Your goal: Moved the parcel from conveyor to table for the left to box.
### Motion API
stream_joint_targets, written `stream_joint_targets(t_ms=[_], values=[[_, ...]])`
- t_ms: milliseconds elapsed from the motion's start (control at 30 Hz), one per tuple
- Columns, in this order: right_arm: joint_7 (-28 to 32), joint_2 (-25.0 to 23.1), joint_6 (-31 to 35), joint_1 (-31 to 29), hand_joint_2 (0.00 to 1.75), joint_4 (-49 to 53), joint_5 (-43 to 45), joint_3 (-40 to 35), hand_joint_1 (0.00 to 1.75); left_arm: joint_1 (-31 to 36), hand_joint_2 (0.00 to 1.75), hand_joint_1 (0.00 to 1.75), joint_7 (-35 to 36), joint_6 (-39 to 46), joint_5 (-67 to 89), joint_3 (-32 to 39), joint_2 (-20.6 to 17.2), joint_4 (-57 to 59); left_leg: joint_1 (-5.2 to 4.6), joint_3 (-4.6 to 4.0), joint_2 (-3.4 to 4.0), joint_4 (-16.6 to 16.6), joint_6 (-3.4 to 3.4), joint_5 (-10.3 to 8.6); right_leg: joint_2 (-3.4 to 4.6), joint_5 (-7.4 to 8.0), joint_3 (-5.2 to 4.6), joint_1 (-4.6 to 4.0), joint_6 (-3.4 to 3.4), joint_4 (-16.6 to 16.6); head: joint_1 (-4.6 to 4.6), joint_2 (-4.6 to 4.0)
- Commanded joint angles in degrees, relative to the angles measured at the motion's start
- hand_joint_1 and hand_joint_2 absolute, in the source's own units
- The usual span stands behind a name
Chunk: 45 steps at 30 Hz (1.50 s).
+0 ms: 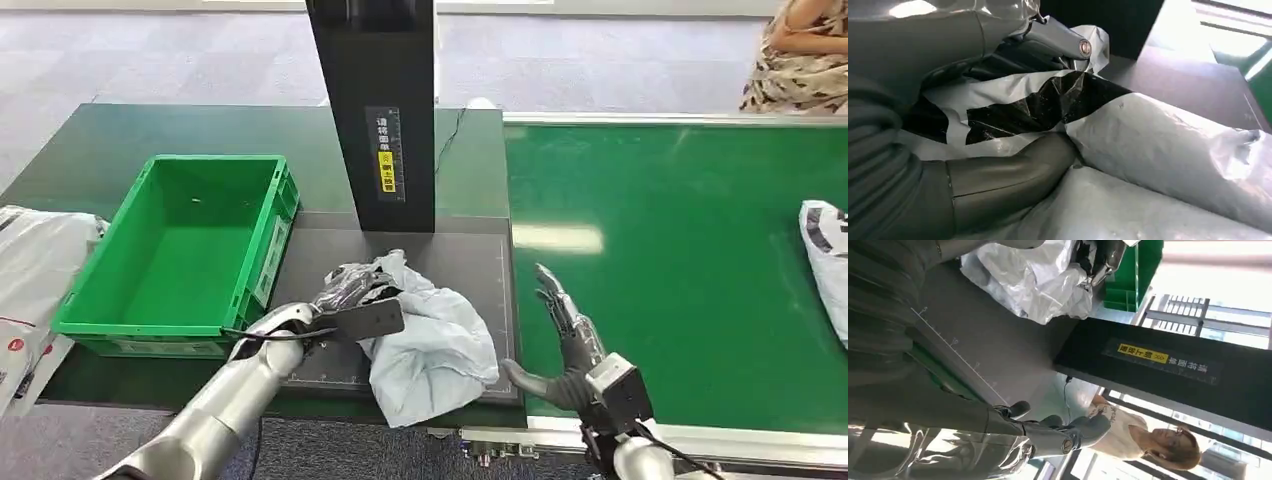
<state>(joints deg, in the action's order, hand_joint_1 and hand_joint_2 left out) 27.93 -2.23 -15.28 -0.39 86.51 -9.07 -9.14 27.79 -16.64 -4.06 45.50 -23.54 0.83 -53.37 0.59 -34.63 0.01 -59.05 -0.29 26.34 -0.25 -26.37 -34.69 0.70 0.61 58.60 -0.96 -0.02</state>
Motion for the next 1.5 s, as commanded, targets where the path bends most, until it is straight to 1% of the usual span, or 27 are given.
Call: stream_joint_targets(t_ms=[33, 67, 100, 233, 300, 333, 367, 500, 533, 567, 633, 700, 733, 800, 833, 867, 933, 967, 1033, 1067, 1200, 1233, 1300, 1367, 1400, 1433, 1500], values=[[-0.6, -1.3, 0.6, 2.6, 1.75, 2.2, -0.3, 3.4, 0.0, -9.3, 1.75, 1.75, 2.1, 16.7, 4.8, 4.7, -1.9, -16.6, 0.01, 0.13, 0.11, 0.1, 0.0, 0.07, 0.13, -0.02, 0.09, -0.02, 0.01, -0.1, 0.0, 0.0], [-0.6, -1.3, 0.7, 2.8, 1.75, 2.3, -0.3, 3.5, 0.0, -11.1, 1.75, 1.75, 1.4, 20.1, 5.6, 5.6, -2.4, -20.3, 0.03, 0.05, 0.09, 0.0, -0.01, 0.06, 0.1, -0.02, 0.02, -0.03, 0.01, -0.1, -0.02, 0.0], [-0.5, -1.3, 0.8, 2.9, 1.75, 2.4, -0.4, 3.6, 0.0, -12.0, 1.75, 1.75, 1.0, 21.3, 5.9, 6.0, -2.6, -22.1, 0.01, -0.03, 0.09, 0.0, -0.01, 0.05, 0.09, -0.02, -0.08, -0.01, 0.01, 0.0, 0.0, 0.0], [-0.2, -1.0, 1.4, 3.5, 1.75, 2.7, -0.3, 3.9, 0.0, -15.6, 1.75, 1.75, 0.0, 29.2, 8.2, 9.4, -4.1, -31.5, 0.05, 0.05, 0.22, 0.1, -0.01, 0.1, 0.23, -0.03, 0.01, -0.05, 0.0, -0.1, -0.02, 0.0], [-0.2, -0.9, 1.4, 3.6, 1.75, 2.7, -0.3, 3.9, 0.0, -16.2, 1.75, 1.75, 0.1, 31.1, 8.8, 10.7, -4.6, -33.7, 0.03, -0.13, 0.14, 0.0, -0.02, 0.06, 0.15, -0.03, -0.18, -0.03, 0.0, 0.0, 0.0, 0.0], [-0.1, -1.0, 1.4, 3.9, 1.75, 2.8, -0.3, 3.9, 0.0, -16.9, 1.75, 1.75, 0.7, 33.5, 10.1, 12.2, -5.0, -35.5, 0.05, -0.02, 0.18, 0.1, -0.02, 0.09, 0.19, -0.04, -0.05, -0.06, 0.01, -0.1, -0.02, 0.0], [0.0, -1.2, 1.5, 4.3, 1.75, 3.0, -0.4, 3.9, 0.0, -17.7, 1.75, 1.75, 1.4, 35.2, 11.3, 14.0, -5.5, -37.1, 0.04, -0.09, 0.18, 0.0, -0.03, 0.08, 0.19, -0.04, -0.14, -0.05, 0.01, -0.1, -0.02, 0.0], [0.5, -1.4, 1.5, 4.8, 1.75, 2.9, -1.0, 3.2, 0.0, -18.3, 1.75, 1.75, 4.1, 38.8, 13.9, 20.7, -7.0, -38.1, 0.04, -0.11, 0.18, 0.1, -0.03, 0.07, 0.18, -0.03, -0.16, -0.04, 0.02, 0.0, 0.0, 0.0], [0.6, -1.3, 1.4, 4.5, 1.75, 2.4, -1.1, 2.9, 0.0, -17.9, 1.75, 1.75, 4.3, 39.8, 14.1, 22.3, -7.5, -37.5, 0.05, 0.04, 0.25, 0.1, -0.04, 0.09, 0.25, -0.03, -0.03, -0.06, 0.04, -0.1, -0.02, 0.0], [0.9, -1.1, 1.5, 4.1, 1.75, 1.6, -1.1, 2.4, 0.0, -17.4, 1.75, 1.75, 4.3, 41.3, 14.0, 24.5, -7.7, -36.1, 0.06, -0.07, 0.21, 0.1, -0.04, 0.07, 0.21, -0.02, -0.13, -0.06, 0.03, -0.1, 0.0, 0.0], [1.2, -1.0, 1.8, 3.9, 1.75, 0.8, -1.2, 2.0, 0.0, -16.2, 1.75, 1.75, 5.7, 41.4, 14.9, 27.1, -8.2, -33.4, 0.09, 0.04, 0.27, 0.2, -0.05, 0.07, 0.28, 0.0, -0.05, -0.08, 0.04, -0.1, 0.0, 0.0], [1.5, -1.0, 2.0, 3.6, 1.75, 0.4, -1.2, 1.6, 0.0, -13.4, 1.75, 1.75, 8.4, 40.5, 16.7, 29.2, -8.6, -28.7, 0.09, 0.11, 0.22, 0.2, -0.04, 0.04, 0.23, 0.0, 0.04, -0.08, 0.05, -0.2, 0.0, 0.0], [1.5, -1.0, 2.0, 3.4, 1.75, 0.5, -1.2, 1.5, 0.0, -11.7, 1.75, 1.75, 9.1, 39.9, 17.0, 29.4, -9.1, -26.5, 0.07, -0.01, 0.1, 0.1, -0.04, 0.02, 0.1, -0.04, -0.06, -0.07, 0.06, -0.1, 0.0, 0.0], [1.5, -1.1, 1.9, 3.2, 1.75, 0.9, -1.2, 1.3, 0.0, -8.1, 1.75, 1.75, 14.1, 36.8, 20.4, 30.5, -10.1, -20.6, 0.07, -0.12, 0.01, 0.1, -0.04, -0.01, 0.0, -0.06, -0.16, -0.06, 0.08, 0.0, 0.0, 0.0], [1.3, -1.1, 1.9, 3.1, 1.75, 1.0, -1.2, 1.2, 0.0, -6.7, 1.75, 1.75, 15.3, 35.8, 20.1, 31.0, -10.4, -18.2, 0.08, 0.01, -0.05, 0.2, -0.04, -0.05, -0.06, -0.04, -0.01, -0.08, 0.09, -0.1, -0.02, 0.0], [1.0, -1.2, 1.7, 2.7, 1.75, 0.9, -1.2, 1.1, 0.0, -4.9, 1.75, 1.75, 18.3, 33.9, 22.3, 31.3, -11.3, -14.7, 0.06, -0.05, -0.05, 0.1, -0.04, -0.04, -0.07, -0.06, -0.07, -0.06, 0.08, -0.1, -0.02, 0.0], [0.6, -1.3, 1.6, 2.3, 1.75, 0.7, -1.3, 1.1, 0.0, -2.9, 1.75, 1.75, 21.3, 30.9, 23.6, 31.8, -12.0, -10.8, 0.04, 0.01, -0.04, 0.2, -0.06, -0.07, -0.06, -0.04, -0.02, -0.09, 0.09, -0.1, -0.02, 0.0], [0.1, -1.5, 1.4, 1.9, 1.75, 0.4, -1.4, 1.0, 0.0, -1.0, 1.75, 1.75, 23.6, 27.9, 24.9, 32.0, -12.7, -7.3, 0.05, -0.02, 0.01, 0.2, -0.05, -0.05, -0.03, -0.04, -0.05, -0.11, 0.1, -0.1, -0.02, 0.0], [-0.3, -1.5, 1.0, 1.5, 1.75, 0.2, -1.6, 0.8, 0.0, 1.4, 1.75, 1.75, 25.0, 25.6, 25.5, 32.0, -13.6, -3.2, 0.07, 0.03, 0.01, 0.2, -0.07, -0.06, -0.02, 0.0, -0.01, -0.13, 0.14, -0.1, 0.0, 0.0], [-0.5, -1.6, 0.8, 1.5, 1.75, 0.1, -1.6, 0.6, 0.0, 3.0, 1.75, 1.75, 27.0, 23.0, 26.9, 32.0, -14.4, 0.0, 0.06, -0.02, -0.03, 0.2, -0.07, -0.07, -0.06, -0.02, -0.05, -0.13, 0.14, -0.1, -0.02, 0.0], [-1.0, -1.7, 0.4, 1.5, 1.75, 0.0, -2.0, -0.3, 0.0, 7.3, 1.75, 1.75, 29.5, 18.3, 29.0, 31.7, -16.6, 8.5, 0.07, -0.05, -0.01, 0.1, -0.09, -0.04, -0.03, -0.04, -0.08, -0.13, 0.14, 0.0, -0.02, 0.0], [-1.1, -1.8, 0.4, 1.6, 1.75, 0.1, -2.1, -0.4, 0.0, 7.7, 1.75, 1.75, 29.4, 17.8, 29.0, 31.9, -16.8, 9.4, 0.09, 0.04, -0.01, 0.2, -0.09, -0.05, -0.02, -0.03, 0.01, -0.15, 0.14, -0.1, -0.02, 0.0], [-1.3, -1.9, 0.3, 1.9, 1.75, 0.4, -2.3, -0.3, 0.0, 8.6, 1.75, 1.75, 29.4, 16.8, 29.1, 32.0, -17.2, 10.6, 0.07, -0.08, 0.01, 0.1, -0.08, -0.04, -0.01, -0.04, -0.12, -0.13, 0.13, 0.0, -0.02, 0.0], [-1.6, -2.1, 0.2, 2.7, 1.75, 1.3, -2.6, 0.2, 0.0, 9.4, 1.75, 1.75, 27.7, 16.6, 26.8, 32.8, -16.9, 11.1, 0.07, -0.05, -0.01, 0.1, -0.08, -0.03, -0.02, -0.05, -0.09, -0.13, 0.13, 0.0, 0.0, 0.0], [-1.6, -2.2, 0.2, 2.8, 1.75, 1.5, -2.6, 0.3, 0.0, 9.4, 1.75, 0.21, 27.6, 16.5, 26.5, 32.7, -16.8, 10.8, 0.08, -0.09, -0.02, 0.1, -0.08, -0.03, -0.03, -0.05, -0.13, -0.14, 0.13, 0.0, -0.04, 0.0], [-1.6, -2.3, 0.1, 2.7, 1.75, 1.6, -2.7, 0.4, 0.0, 9.1, 1.75, 0.0, 27.2, 16.4, 25.9, 32.6, -16.7, 10.2, 0.1, 0.03, -0.09, 0.2, -0.07, -0.04, -0.09, -0.05, 0.03, -0.18, 0.12, -0.1, 0.0, 0.02], [-1.6, -2.3, -0.1, 2.7, 1.75, 1.7, -2.7, 0.6, 0.0, 8.3, 1.75, 0.0, 25.8, 16.9, 22.8, 33.5, -15.9, 8.1, 0.07, -0.1, -0.05, 0.1, -0.07, -0.04, -0.05, -0.05, -0.13, -0.14, 0.12, 0.0, -0.02, 0.0]])
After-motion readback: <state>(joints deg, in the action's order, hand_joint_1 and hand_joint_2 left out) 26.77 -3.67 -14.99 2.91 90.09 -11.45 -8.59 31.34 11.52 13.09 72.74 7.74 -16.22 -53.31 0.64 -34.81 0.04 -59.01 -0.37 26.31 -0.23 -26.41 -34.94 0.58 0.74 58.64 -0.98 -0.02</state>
